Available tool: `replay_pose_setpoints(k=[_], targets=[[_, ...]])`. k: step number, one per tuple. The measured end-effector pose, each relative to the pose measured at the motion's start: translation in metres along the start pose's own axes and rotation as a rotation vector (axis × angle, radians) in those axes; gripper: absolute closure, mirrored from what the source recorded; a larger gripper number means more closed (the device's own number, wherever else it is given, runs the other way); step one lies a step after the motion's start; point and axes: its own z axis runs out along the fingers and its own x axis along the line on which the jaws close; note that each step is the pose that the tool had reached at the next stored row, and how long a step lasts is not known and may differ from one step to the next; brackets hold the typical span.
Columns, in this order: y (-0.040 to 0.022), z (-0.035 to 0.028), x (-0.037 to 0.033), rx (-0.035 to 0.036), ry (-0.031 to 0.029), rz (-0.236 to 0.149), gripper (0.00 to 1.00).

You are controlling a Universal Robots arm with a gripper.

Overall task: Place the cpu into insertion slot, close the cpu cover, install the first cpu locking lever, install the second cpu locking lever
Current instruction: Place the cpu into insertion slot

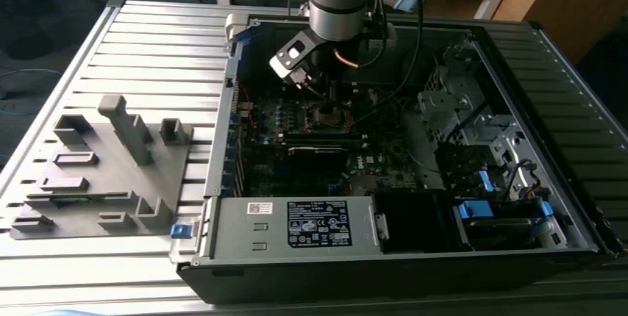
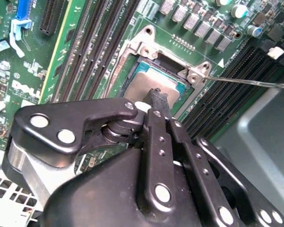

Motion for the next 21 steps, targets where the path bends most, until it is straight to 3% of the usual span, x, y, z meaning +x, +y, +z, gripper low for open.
replay_pose_setpoints(k=[21], targets=[[-0.0002, 0.0091, 0.0025, 0.0001, -0.0001, 0.000, 0.89]])
